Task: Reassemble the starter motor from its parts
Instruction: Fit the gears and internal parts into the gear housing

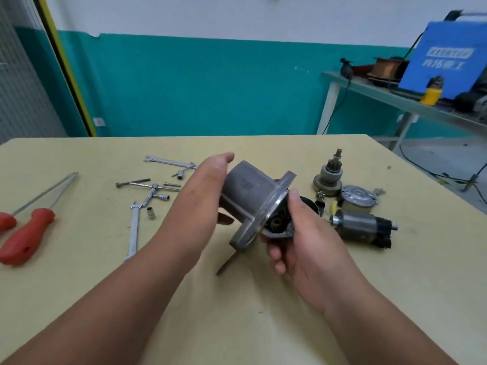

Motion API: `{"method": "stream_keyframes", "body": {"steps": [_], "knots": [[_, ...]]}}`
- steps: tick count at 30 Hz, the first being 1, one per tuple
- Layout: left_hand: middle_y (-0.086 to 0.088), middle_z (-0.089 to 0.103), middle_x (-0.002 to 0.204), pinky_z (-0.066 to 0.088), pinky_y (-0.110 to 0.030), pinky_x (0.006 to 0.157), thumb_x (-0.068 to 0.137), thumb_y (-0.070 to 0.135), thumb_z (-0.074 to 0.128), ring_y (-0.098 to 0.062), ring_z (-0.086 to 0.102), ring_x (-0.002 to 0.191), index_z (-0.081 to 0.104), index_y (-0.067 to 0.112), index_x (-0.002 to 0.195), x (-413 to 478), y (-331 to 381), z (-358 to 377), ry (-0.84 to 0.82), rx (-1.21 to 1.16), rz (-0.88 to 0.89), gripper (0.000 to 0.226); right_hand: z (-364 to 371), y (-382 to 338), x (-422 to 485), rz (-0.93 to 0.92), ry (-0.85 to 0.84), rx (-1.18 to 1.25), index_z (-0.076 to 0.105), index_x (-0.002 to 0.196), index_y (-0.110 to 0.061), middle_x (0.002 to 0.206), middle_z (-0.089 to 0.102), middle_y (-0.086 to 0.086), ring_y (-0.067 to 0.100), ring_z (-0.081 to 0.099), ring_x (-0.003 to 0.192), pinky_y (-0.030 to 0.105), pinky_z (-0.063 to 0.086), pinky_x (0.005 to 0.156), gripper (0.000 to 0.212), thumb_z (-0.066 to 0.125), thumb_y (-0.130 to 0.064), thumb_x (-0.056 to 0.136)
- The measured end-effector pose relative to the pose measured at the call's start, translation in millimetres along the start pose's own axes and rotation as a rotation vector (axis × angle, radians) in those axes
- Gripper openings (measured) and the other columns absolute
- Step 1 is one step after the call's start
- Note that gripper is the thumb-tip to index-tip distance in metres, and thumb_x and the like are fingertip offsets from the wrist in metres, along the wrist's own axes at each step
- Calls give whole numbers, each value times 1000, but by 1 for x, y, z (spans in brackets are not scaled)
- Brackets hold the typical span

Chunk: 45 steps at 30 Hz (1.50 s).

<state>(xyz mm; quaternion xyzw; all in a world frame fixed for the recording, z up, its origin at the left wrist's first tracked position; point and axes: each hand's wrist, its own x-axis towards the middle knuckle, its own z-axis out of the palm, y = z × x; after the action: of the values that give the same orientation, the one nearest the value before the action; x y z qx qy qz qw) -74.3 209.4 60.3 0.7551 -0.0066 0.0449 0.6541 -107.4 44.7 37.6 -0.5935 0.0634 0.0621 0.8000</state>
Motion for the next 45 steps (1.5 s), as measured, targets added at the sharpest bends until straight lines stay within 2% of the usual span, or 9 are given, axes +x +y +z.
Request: {"method": "stream_keyframes", "body": {"steps": [6, 9, 16, 19, 23, 28, 33, 38, 45], "knots": [[-17, 82, 107, 64, -52, 70, 106, 54, 56, -34, 82, 89, 71, 16, 125, 5, -4, -4, 3, -681, -501, 45, 7, -22, -1, -249, 16, -549, 65, 93, -38, 69, 67, -4, 11, 57, 53, 32, 43, 47, 51, 35, -79, 91], [-21, 80, 111, 63, -53, 69, 106, 41, 50, -39, 80, 87, 72, 10, 127, 3, -6, 1, -69, -879, -558, 44, 16, -44, 7, -529, 111, -891, 63, 89, -36, 71, 64, -20, 2, 58, 60, 27, 38, 53, 53, 31, -79, 87], [-23, 79, 113, 68, -52, 76, 105, 31, 47, -37, 80, 90, 76, 7, 119, 6, -13, 2, -40, -1026, -555, 40, 32, -74, 33, -828, 195, -1323, 46, 70, -21, 62, 51, -2, 15, 49, 60, 36, 28, 52, 46, 34, -53, 102], [-18, 81, 106, 67, -52, 69, 106, 34, 50, -37, 81, 87, 82, 10, 100, 7, -21, 1, -23, -999, -575, 40, 20, -98, 48, -807, 270, -1071, 54, 69, -15, 58, 48, -3, 22, 43, 54, 36, 31, 53, 37, 41, -30, 99], [-16, 80, 94, 63, -41, 57, 105, 39, 53, -34, 79, 72, 78, 13, 106, 5, -24, 10, -44, -934, -646, 36, 12, -97, 52, -702, 363, -716, 62, 77, -18, 64, 58, 8, 23, 53, 56, 50, 46, 58, 32, 51, -40, 96], [-8, 67, 73, 49, -25, 41, 105, 41, 57, -18, 59, 54, 77, 11, 106, 13, -26, 17, 24, -902, -596, 36, 21, -28, 45, -598, 229, -817, 60, 108, -40, 113, 51, -17, -7, 53, 103, 7, 41, 84, 13, 62, -45, 96], [-1, 53, 66, 28, -20, 34, 99, 26, 59, -12, 44, 49, 67, 15, 104, 14, -29, 15, 27, -838, -558, 14, 33, -19, 45, -631, 119, -855, 61, 108, -41, 118, 47, -14, -13, 50, 109, -3, 34, 87, 25, 76, -39, 89], [-5, 56, 71, 28, -21, 35, 108, 44, 49, -14, 45, 53, 65, 11, 113, 8, -22, 13, -10, -901, -442, 37, 25, -26, 42, -766, 143, -784, 62, 109, -44, 118, 54, -16, -22, 49, 107, -4, 34, 86, 39, 81, -50, 75], [-18, 73, 94, 33, -25, 39, 110, 63, 34, -19, 51, 57, 72, 6, 130, 6, -19, 10, -176, -902, -354, 71, -6, -37, 50, -714, 278, -356, 71, 102, -35, 105, 73, -9, 16, 73, 98, 48, 62, 90, 27, 79, -41, 77]]}}
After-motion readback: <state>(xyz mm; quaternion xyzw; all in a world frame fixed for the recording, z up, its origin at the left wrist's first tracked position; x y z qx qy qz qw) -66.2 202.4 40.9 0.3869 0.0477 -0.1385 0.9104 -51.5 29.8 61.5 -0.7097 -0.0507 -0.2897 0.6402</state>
